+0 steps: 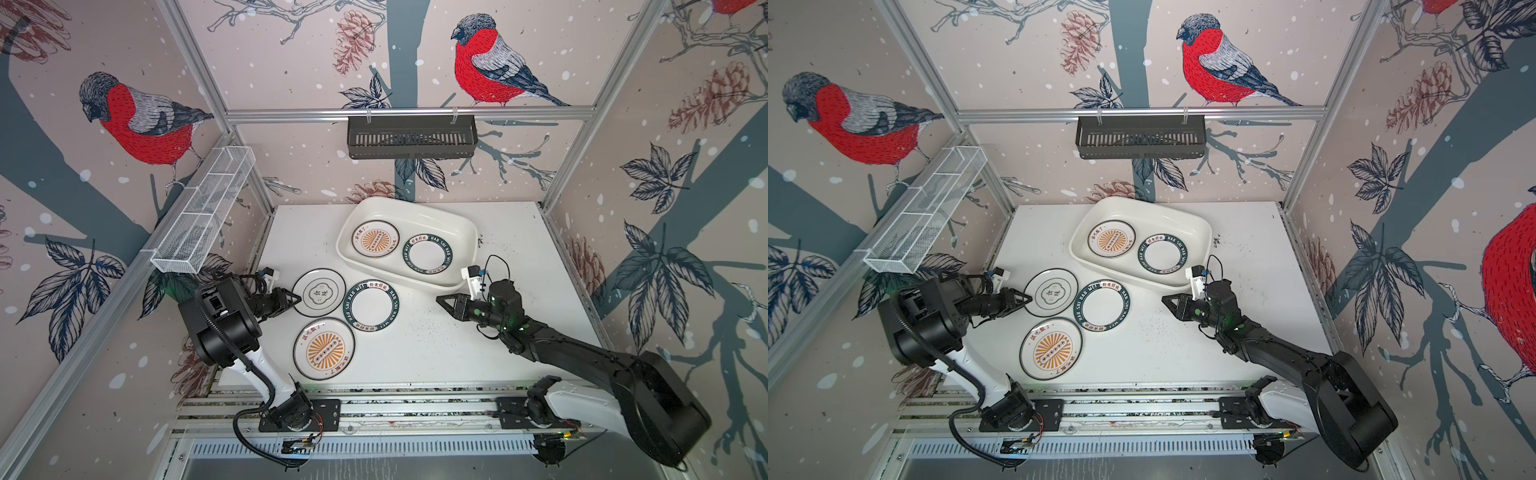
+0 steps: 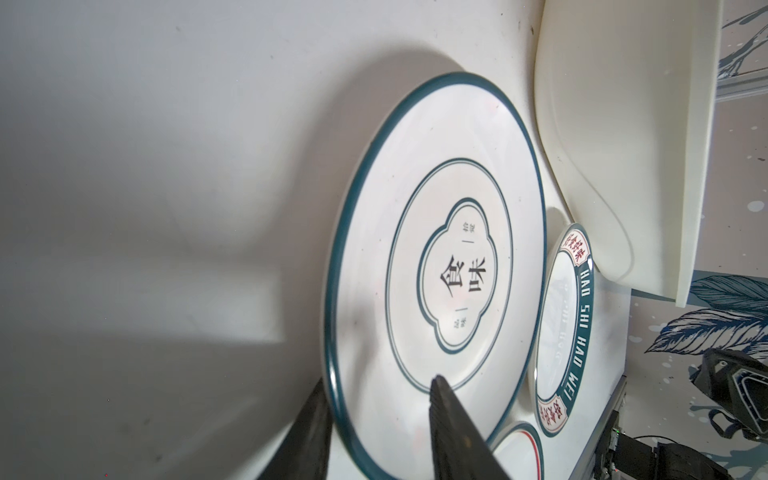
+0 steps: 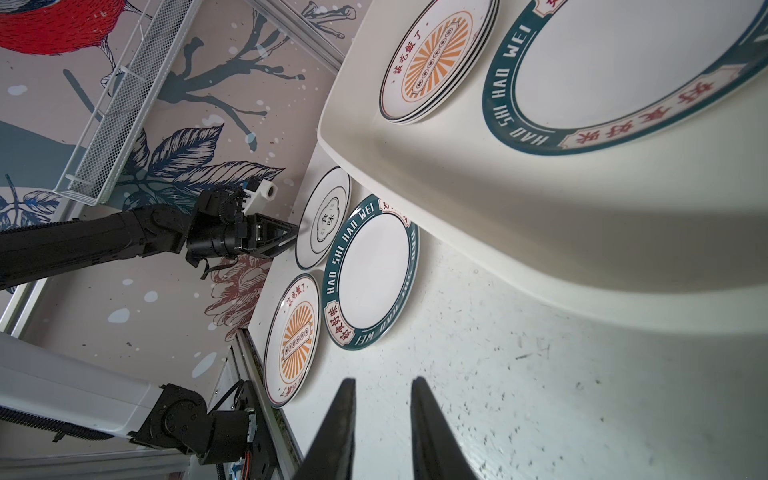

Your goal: Place the plates into the plastic bin on the countertop

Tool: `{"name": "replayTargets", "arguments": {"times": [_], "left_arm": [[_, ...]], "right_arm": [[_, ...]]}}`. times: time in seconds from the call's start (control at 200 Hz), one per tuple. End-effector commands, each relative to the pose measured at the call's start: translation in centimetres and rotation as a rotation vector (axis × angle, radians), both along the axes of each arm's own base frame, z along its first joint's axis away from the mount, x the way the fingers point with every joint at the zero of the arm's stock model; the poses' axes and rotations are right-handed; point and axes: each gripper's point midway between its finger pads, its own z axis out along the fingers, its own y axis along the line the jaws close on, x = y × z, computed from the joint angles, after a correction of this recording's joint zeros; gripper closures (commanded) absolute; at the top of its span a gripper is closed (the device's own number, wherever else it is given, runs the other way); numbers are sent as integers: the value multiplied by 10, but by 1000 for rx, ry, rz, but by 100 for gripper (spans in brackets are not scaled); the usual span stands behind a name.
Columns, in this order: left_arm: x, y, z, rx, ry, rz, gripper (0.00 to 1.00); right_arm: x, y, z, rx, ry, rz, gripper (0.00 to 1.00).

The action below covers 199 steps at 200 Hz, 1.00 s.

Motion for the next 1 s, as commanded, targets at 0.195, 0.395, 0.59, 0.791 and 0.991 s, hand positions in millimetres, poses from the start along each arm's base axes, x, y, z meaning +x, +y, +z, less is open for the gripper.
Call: {"name": "replayTargets", "arguments": {"times": [0.195, 0.395, 0.59, 0.791, 0.991], "left_arm": [[1, -2, 2, -22, -3, 14, 62], [4, -4, 7, -51, -28, 11, 65], [6, -8, 8, -69, -33, 11, 66], [7, -8, 6, -56, -21, 14, 66], [11, -11, 9, -57, -24, 6, 70]], "right_arm": [[2, 8, 15, 35, -38, 22, 75], [2, 12, 18, 20, -44, 35, 75], [1, 14, 21, 21, -47, 38, 75], [1, 17, 19, 20, -43, 42, 75], [1, 19, 18, 24, -42, 45, 75]]}}
